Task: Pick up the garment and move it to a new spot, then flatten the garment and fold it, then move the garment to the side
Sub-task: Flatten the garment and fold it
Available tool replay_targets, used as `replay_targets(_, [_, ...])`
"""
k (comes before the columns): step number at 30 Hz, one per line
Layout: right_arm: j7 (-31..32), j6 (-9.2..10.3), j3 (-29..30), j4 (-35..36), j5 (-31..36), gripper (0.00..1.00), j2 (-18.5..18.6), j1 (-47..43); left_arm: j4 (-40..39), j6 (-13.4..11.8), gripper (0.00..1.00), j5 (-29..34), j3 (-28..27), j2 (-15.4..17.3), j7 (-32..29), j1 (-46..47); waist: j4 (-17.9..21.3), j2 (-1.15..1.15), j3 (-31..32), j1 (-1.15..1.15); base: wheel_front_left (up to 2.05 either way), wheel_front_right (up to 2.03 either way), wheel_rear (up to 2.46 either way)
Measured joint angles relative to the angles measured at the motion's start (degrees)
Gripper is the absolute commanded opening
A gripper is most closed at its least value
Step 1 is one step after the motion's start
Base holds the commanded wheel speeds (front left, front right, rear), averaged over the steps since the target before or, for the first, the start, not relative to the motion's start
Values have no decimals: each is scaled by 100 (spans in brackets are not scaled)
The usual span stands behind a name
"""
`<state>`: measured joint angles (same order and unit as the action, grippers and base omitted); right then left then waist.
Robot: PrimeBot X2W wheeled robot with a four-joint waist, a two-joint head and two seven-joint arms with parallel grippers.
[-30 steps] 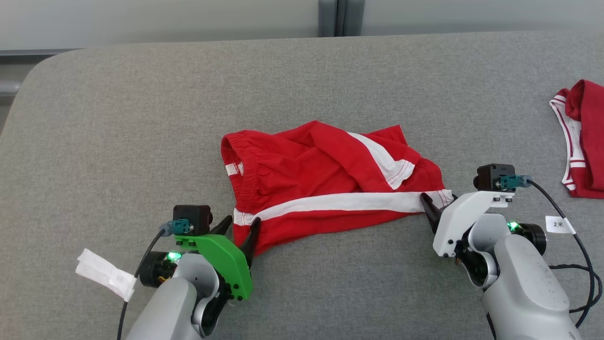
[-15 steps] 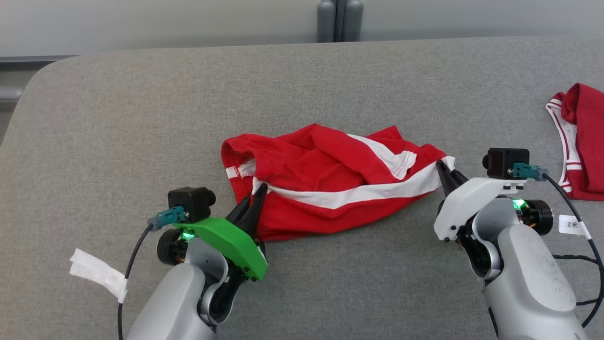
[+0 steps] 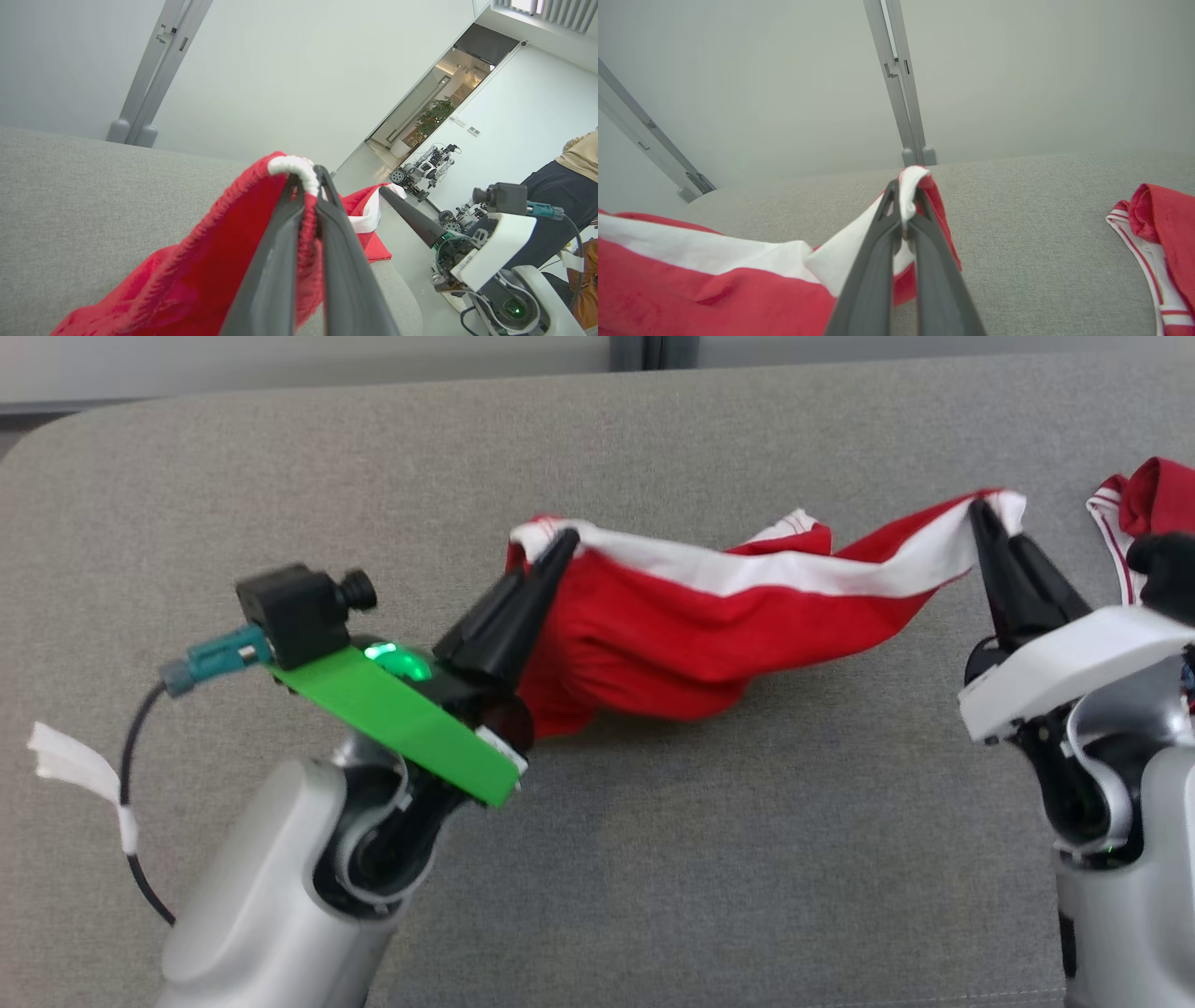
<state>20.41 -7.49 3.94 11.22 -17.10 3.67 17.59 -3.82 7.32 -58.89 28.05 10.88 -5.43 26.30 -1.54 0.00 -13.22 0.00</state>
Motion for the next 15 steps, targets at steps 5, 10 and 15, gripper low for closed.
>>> replay_targets(5, [412,0,-218,-512,-358,0,219,1505,318,0,0,-250,-396,100,-332,1392,106,0,-520,0,0,0,0])
replay_targets(10, [13,0,-305,-1702,-593,0,237,3218,1147,0,0,232,-820,291,27,2896,268,0,-1105,0,0,0,0])
replay_targets(15, [-1355,0,-404,-2964,-221,0,208,4773,1974,0,0,1139,-634,560,917,4167,500,0,-1642,1,0,0,0])
